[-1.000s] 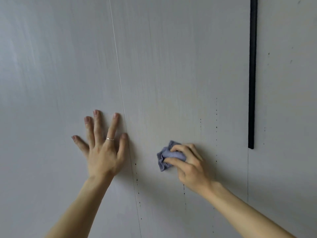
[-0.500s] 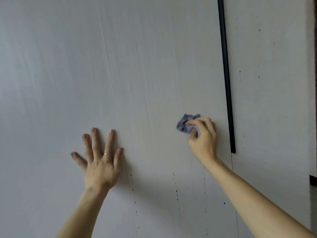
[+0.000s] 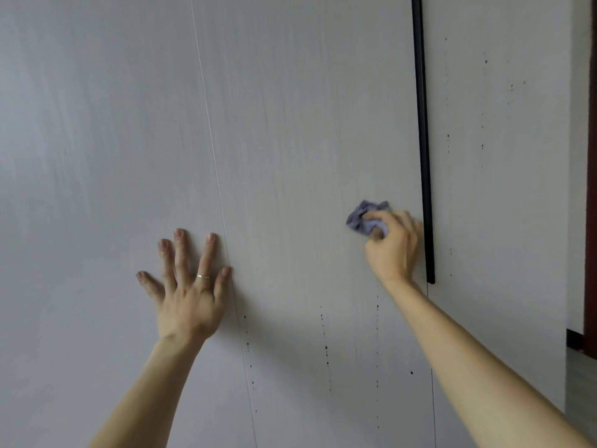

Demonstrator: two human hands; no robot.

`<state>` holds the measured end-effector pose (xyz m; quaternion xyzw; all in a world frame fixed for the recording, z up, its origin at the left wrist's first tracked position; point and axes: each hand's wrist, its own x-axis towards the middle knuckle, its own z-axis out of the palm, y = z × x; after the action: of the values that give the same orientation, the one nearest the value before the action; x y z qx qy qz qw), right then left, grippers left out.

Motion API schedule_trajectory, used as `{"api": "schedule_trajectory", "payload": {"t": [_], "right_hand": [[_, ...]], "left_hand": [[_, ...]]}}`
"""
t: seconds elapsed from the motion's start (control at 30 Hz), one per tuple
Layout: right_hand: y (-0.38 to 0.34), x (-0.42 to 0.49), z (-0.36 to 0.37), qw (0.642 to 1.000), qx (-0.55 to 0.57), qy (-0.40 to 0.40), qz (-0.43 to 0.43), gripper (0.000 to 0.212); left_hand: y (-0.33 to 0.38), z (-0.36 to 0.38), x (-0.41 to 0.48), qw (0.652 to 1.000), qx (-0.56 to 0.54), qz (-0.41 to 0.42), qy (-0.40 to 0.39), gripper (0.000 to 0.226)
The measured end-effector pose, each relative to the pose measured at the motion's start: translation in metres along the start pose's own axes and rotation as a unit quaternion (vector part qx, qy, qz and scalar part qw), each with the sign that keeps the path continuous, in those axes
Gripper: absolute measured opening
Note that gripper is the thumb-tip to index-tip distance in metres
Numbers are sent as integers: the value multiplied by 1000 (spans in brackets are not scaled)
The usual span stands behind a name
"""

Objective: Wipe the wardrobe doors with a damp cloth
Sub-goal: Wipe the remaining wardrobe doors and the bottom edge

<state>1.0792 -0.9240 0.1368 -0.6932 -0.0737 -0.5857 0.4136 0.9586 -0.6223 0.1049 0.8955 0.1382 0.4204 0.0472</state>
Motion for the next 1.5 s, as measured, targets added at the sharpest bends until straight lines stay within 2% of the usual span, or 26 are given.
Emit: {"api": "schedule_trajectory", "payload": {"t": [0.1, 0.17, 0.23, 0.3, 0.37, 0.4, 0.47, 0.53, 0.6, 0.67, 0.77, 0.83, 0.9, 0.93, 1.0, 1.07, 1.13, 1.27, 1.33, 1.4, 1.5], "right_hand": [[9, -58, -4, 982, 1, -115, -153, 39], [20, -49, -11, 970, -8, -166, -178, 41], [28, -17, -14, 983, -12, -127, -132, 41], [33, 18, -17, 998, 1, -61, -7, 40], [34, 23, -17, 995, 4, -34, 94, 39], [32, 13, -17, 995, 5, -25, 101, 39], [31, -27, -13, 998, 20, -45, 41, 36], [40, -75, -12, 988, 17, -138, -61, 37], [49, -90, -19, 968, 16, -218, -123, 41], [55, -71, -23, 976, 11, -195, -94, 40], [56, -29, -23, 995, 32, -83, 49, 39], [49, -30, -15, 992, 53, -52, 97, 40], [41, -64, -8, 994, 68, -65, 61, 38], [39, -87, -4, 993, 78, -90, 13, 37], [40, -134, -3, 976, 88, -173, -102, 35], [40, -152, -6, 950, 96, -242, -170, 35], [29, -138, -3, 950, 103, -236, -174, 35], [-2, -94, 13, 984, 122, -104, -73, 35], [-6, -100, 17, 988, 117, -73, -66, 36], [1, -135, 20, 977, 119, -114, -136, 35], [14, -190, 15, 926, 111, -251, -260, 40]], "left_hand": [[-4, -5, 0, 1000, 6, 7, -5, 60], [-7, -6, -2, 1000, 11, 10, -12, 62], [-7, -6, -3, 1000, 15, 8, -11, 64], [-8, -4, -3, 1000, 12, 11, -2, 63], [-9, -1, -3, 1000, 2, 14, 12, 61], [-9, 1, -2, 1000, -2, 13, 17, 62], [-10, 2, 0, 1000, -4, 12, 25, 64], [-10, 1, 2, 999, -5, 18, 32, 63], [-10, 2, 1, 999, -9, 21, 37, 62], [-9, 4, -2, 999, -16, 24, 40, 61], [-5, 9, -3, 999, -16, 17, 40, 61], [-5, 8, -2, 999, -17, 11, 40, 62], [-5, 7, -2, 999, -14, 9, 41, 62], [-5, 6, 0, 999, -12, 8, 42, 61], [-3, 3, -2, 999, -15, 1, 34, 61], [1, 1, -6, 999, -26, 1, 24, 61], [-1, 2, -15, 999, -37, 11, 20, 61], [-27, 30, -68, 999, -33, 29, 4, 59], [-43, 48, -99, 999, -19, 31, -25, 63], [-56, 59, -118, 998, -1, 27, -50, 68], [-60, 65, -124, 998, -2, 29, -55, 71]]}}
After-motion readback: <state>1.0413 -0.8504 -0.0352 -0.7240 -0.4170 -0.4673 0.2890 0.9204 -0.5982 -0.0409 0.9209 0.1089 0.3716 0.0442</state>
